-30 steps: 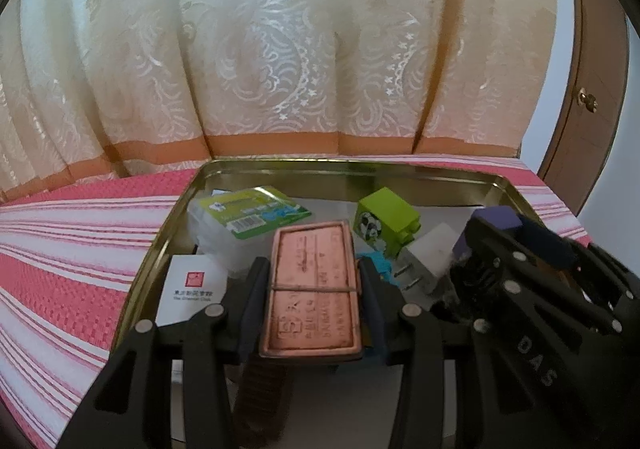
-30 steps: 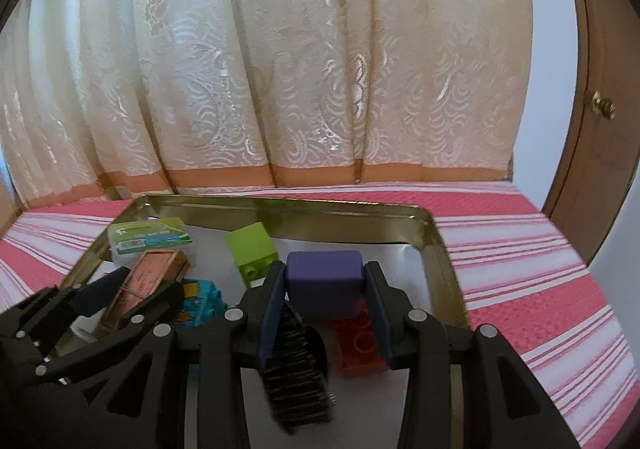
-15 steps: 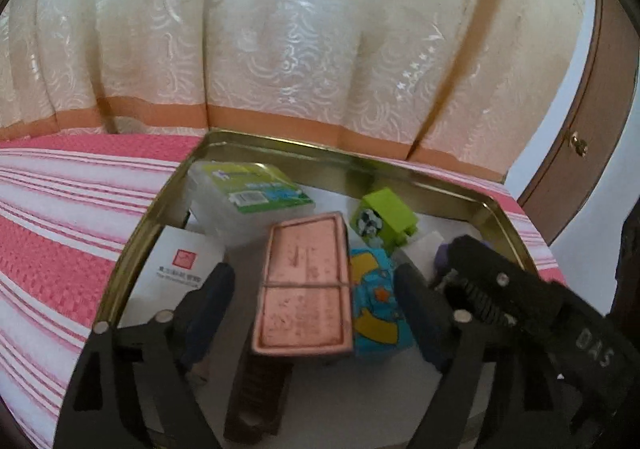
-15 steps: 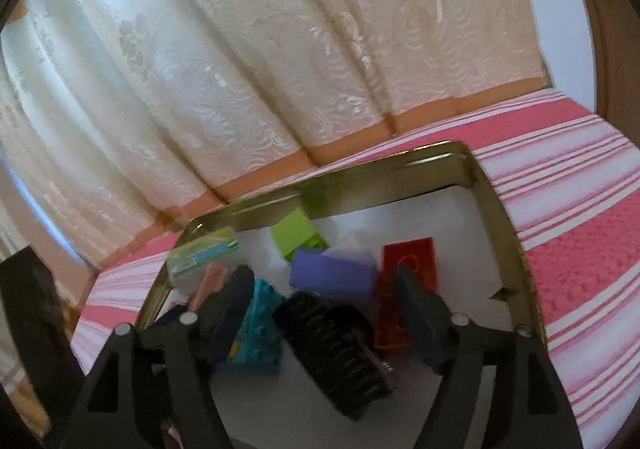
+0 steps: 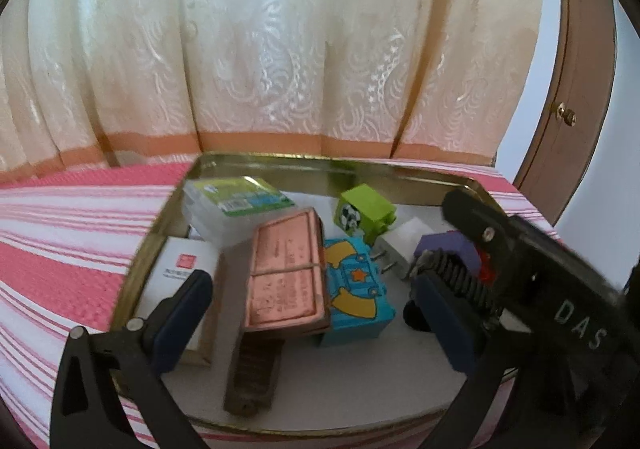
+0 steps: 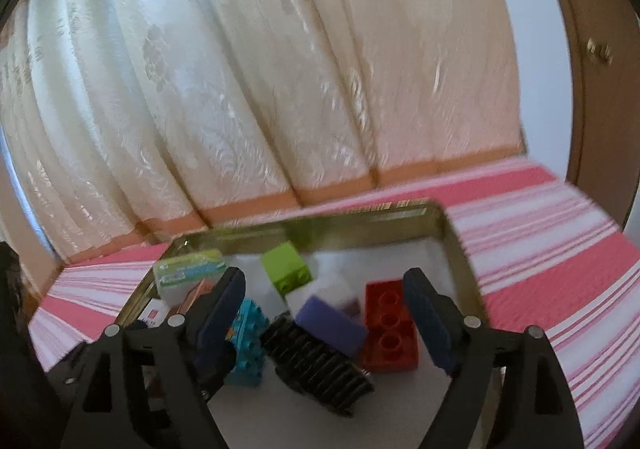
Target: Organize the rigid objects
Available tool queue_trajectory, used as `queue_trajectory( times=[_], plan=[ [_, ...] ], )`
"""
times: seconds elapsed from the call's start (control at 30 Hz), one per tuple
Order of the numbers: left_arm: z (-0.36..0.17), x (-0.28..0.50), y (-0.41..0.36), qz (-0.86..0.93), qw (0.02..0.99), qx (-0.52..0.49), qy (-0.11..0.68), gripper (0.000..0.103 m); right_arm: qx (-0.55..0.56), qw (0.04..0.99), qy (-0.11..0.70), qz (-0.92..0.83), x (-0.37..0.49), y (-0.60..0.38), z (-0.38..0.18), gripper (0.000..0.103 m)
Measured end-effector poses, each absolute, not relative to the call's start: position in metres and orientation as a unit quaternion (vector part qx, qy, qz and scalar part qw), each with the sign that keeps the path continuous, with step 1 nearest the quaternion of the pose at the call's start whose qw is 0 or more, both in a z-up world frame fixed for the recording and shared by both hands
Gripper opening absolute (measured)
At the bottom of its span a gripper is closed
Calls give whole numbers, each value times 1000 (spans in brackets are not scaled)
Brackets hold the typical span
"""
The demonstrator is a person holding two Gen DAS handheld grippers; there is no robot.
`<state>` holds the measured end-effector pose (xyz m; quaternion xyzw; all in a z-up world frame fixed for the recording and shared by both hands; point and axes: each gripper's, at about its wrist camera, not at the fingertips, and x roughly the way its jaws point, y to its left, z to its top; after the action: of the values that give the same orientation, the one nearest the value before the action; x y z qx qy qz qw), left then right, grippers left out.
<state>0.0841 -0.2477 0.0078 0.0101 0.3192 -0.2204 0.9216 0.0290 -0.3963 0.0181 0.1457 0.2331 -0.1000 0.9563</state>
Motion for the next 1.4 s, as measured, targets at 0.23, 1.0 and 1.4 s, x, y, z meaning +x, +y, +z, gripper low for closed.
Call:
queue_trajectory(
  times=[0.23,1.0,1.4],
  plan=[
    [16,81,-232,-192,937,1,291,103,130,961,210,-121,23,-396,21,83],
    [27,61,-213,-128,968,40,212,103,61,971,128,-194,-14,-367,35,83],
    [25,63,-217,-147,961,45,229,103,45,968,131,-208,-21,-357,34,88]
  ],
)
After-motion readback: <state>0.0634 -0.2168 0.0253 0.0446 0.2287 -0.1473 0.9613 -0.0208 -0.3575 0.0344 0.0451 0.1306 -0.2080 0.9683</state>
